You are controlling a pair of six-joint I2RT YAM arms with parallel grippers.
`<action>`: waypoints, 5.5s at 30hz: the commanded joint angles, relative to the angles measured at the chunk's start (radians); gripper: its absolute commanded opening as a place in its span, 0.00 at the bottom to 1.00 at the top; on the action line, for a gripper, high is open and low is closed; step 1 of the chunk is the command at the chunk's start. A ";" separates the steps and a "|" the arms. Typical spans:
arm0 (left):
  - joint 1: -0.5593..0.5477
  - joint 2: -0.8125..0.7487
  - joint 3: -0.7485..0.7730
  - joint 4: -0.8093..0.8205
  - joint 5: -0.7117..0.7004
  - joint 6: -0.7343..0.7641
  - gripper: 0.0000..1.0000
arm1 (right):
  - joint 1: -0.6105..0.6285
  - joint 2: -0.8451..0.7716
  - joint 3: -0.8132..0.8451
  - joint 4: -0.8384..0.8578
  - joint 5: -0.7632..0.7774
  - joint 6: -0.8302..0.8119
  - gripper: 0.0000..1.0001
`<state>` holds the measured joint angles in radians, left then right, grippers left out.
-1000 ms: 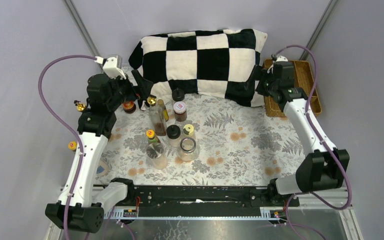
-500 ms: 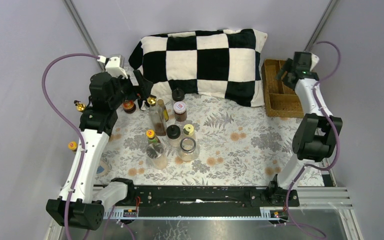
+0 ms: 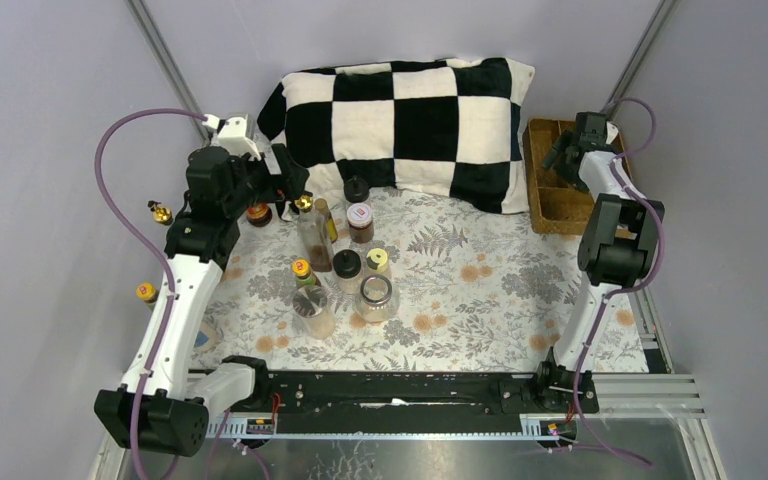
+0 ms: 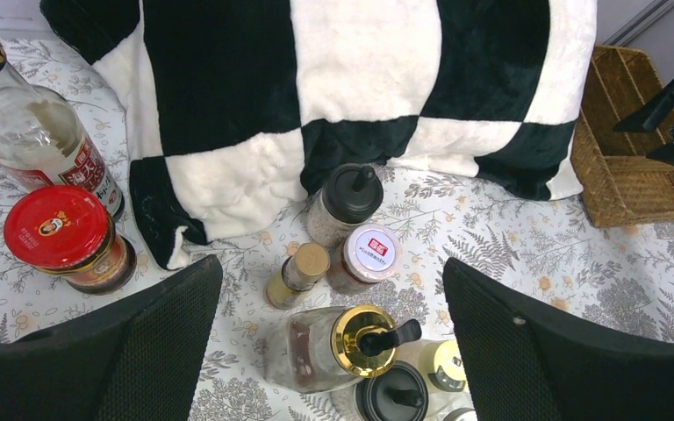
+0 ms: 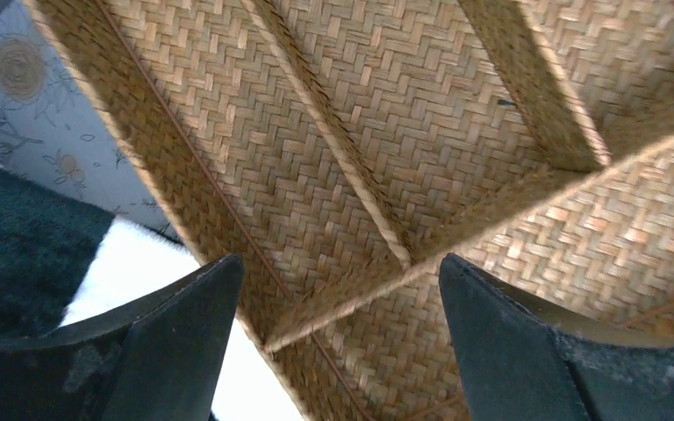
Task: Organize the condiment bottles
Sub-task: Move the storage box to the corner of the board.
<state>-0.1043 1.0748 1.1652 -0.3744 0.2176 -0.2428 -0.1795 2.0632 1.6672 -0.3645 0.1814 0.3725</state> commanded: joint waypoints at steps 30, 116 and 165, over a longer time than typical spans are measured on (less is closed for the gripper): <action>-0.009 -0.039 -0.043 0.002 0.027 0.005 0.99 | -0.009 -0.119 -0.124 -0.007 0.028 0.039 0.00; -0.012 -0.257 -0.064 -0.173 0.081 -0.063 0.99 | 0.858 -0.286 -0.585 -0.002 0.483 1.011 0.00; -0.012 -0.250 0.035 -0.237 -0.047 -0.056 0.99 | 1.003 -0.534 -0.441 -0.417 0.809 0.795 1.00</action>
<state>-0.1116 0.8291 1.1778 -0.6064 0.1932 -0.3073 0.8257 1.6554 1.2606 -0.7582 0.7937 1.3163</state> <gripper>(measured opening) 0.990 0.994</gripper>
